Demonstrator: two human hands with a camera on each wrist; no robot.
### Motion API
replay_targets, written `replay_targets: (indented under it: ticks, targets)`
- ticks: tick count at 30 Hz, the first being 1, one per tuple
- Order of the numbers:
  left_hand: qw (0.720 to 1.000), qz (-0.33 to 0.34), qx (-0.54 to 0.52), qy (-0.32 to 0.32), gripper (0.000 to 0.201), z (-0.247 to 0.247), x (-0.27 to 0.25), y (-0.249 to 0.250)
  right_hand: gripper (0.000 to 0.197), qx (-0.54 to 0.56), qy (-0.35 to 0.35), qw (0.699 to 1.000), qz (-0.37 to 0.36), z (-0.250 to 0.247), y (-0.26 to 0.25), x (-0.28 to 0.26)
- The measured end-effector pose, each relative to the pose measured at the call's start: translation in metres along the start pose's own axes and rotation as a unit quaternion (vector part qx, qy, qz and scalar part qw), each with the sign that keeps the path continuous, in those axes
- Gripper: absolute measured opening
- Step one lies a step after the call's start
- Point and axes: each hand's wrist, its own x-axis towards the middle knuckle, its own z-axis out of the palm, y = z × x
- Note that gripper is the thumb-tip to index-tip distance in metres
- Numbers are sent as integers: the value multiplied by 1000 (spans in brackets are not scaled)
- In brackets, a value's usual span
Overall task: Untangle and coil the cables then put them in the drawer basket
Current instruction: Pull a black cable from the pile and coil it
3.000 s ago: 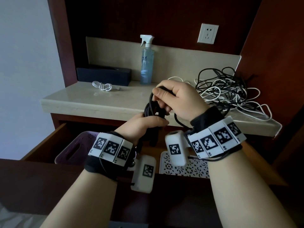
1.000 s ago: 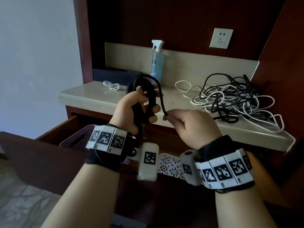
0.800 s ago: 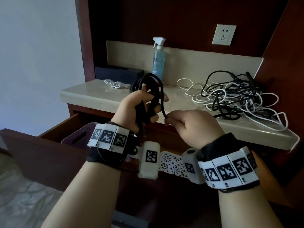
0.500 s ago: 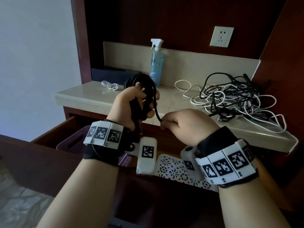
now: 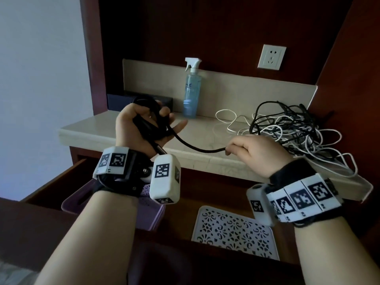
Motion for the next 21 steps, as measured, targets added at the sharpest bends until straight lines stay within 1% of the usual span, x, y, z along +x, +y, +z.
replay_targets:
  ticks: [3, 5, 7, 9, 11, 12, 15, 18, 20, 21]
  targets:
    - [1000, -12, -17, -4, 30, 0, 10, 1, 22, -24, 2, 1000, -8, 4, -3, 8]
    - [1000, -16, 9, 12, 22, 0, 15, 1, 20, -29, 1, 999, -32, 5, -5, 11]
    - [996, -28, 70, 41, 4, 3, 18, -2, 17, -18, 13, 997, -77, 5, -8, 12]
    - [987, -48, 146, 49, 13, 7, 19, -8, 16, -11, 43, 990, -135, 1, -13, 13]
    - [976, -69, 206, 29, 12, 11, 18, -16, 17, 1, 67, 981, -180, -6, -18, 16]
    - [969, -78, 235, 13, 15, 12, 16, -18, 17, 12, 77, 978, -192, -9, -21, 18]
    - [951, -103, 289, -39, 32, 14, 10, -24, 19, 49, 112, 972, -200, -17, -27, 27]
    - [939, -122, 317, -63, 45, 15, 5, -28, 25, 87, 138, 967, -196, -21, -28, 36]
    - [931, -140, 326, -85, 51, 17, 1, -30, 20, 109, 142, 968, -178, -20, -25, 42]
    - [929, -154, 322, -103, 59, 18, -1, -31, 18, 115, 143, 969, -167, -20, -24, 44]
